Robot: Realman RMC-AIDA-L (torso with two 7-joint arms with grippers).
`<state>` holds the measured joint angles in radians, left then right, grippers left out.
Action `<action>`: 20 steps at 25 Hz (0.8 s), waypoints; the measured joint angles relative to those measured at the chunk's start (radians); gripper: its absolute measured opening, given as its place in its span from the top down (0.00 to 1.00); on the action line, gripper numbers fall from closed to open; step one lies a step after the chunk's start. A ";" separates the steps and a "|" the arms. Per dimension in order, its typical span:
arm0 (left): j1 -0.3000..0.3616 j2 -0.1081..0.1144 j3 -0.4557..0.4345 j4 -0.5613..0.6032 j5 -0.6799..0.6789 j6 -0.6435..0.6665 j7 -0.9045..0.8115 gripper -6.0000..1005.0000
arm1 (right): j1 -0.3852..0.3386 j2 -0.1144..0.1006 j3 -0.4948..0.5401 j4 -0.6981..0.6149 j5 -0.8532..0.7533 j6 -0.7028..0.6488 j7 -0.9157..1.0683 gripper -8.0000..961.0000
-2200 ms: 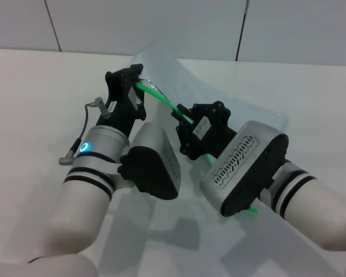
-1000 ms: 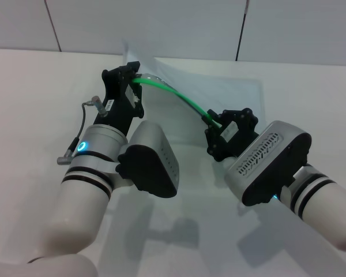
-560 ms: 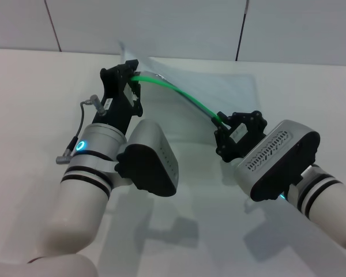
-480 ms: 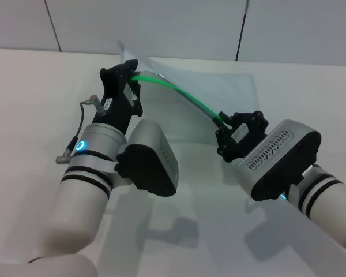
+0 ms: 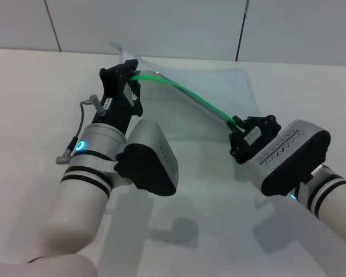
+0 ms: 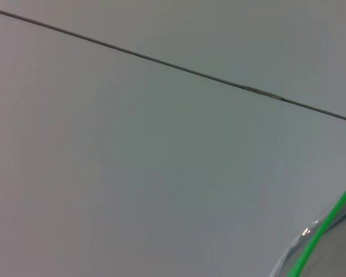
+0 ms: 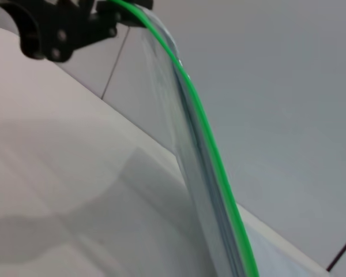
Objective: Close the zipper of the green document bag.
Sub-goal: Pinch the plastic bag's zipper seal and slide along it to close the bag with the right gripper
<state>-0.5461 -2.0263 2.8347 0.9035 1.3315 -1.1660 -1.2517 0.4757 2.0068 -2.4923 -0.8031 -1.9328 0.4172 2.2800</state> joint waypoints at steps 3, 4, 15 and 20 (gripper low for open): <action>0.000 0.000 0.000 0.000 0.000 0.000 0.000 0.93 | 0.002 0.000 0.001 0.016 0.000 0.000 0.013 0.91; 0.000 0.000 0.000 0.000 0.000 0.000 0.000 0.93 | 0.003 0.000 0.004 0.022 0.000 0.000 0.015 0.91; 0.000 0.000 0.000 0.000 0.000 -0.012 0.000 0.93 | 0.006 0.003 0.033 0.063 0.000 -0.002 0.027 0.91; 0.000 0.000 0.000 -0.001 0.000 -0.013 -0.001 0.92 | 0.009 0.006 0.039 0.080 0.000 -0.002 0.029 0.91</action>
<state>-0.5461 -2.0263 2.8347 0.9025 1.3318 -1.1786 -1.2525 0.4843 2.0126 -2.4531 -0.7227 -1.9328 0.4156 2.3092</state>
